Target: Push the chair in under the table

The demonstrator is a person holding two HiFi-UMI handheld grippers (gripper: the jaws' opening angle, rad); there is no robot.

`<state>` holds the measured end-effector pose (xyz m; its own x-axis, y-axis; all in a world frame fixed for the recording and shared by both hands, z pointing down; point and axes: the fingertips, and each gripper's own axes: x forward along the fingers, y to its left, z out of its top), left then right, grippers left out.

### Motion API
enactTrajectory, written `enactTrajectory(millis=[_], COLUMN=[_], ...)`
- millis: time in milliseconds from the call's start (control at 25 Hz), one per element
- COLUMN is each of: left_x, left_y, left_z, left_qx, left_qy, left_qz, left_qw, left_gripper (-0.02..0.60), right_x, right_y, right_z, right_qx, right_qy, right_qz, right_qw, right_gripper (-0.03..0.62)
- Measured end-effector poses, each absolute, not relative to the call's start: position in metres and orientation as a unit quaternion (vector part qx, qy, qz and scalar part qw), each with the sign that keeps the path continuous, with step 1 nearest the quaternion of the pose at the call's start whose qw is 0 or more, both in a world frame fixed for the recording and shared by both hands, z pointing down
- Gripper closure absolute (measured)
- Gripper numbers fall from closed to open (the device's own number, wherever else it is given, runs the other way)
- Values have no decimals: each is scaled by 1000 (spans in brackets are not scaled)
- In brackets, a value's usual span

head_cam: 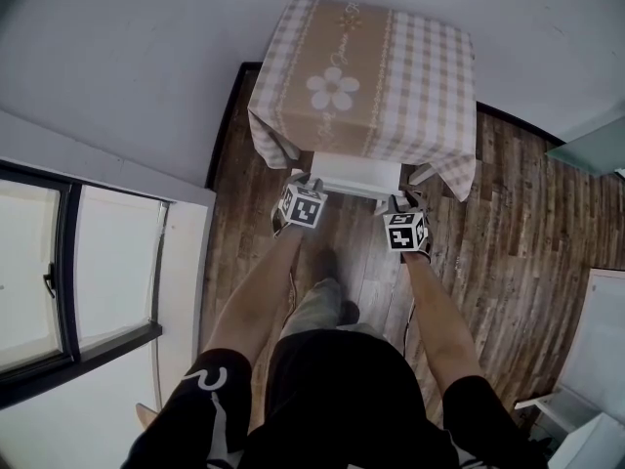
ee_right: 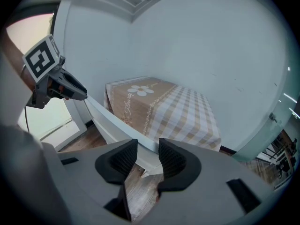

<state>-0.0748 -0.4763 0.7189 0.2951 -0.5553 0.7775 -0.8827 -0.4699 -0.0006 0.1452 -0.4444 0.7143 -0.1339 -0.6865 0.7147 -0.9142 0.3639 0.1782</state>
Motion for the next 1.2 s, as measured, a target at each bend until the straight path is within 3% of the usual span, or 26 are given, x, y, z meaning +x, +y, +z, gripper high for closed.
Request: enactTrajectory(millis=[1200], left_x=[-73], left_y=[-530], left_z=[720], left_qx=[780], left_qy=[-453], left_qz=[373], left_qw=[219], left_gripper=[466], right_x=[146], right_y=[-494], right_z=[717], right_qx=[554], right_qy=[-726], right_qz=[157], right_qw=[376], right_gripper=[433])
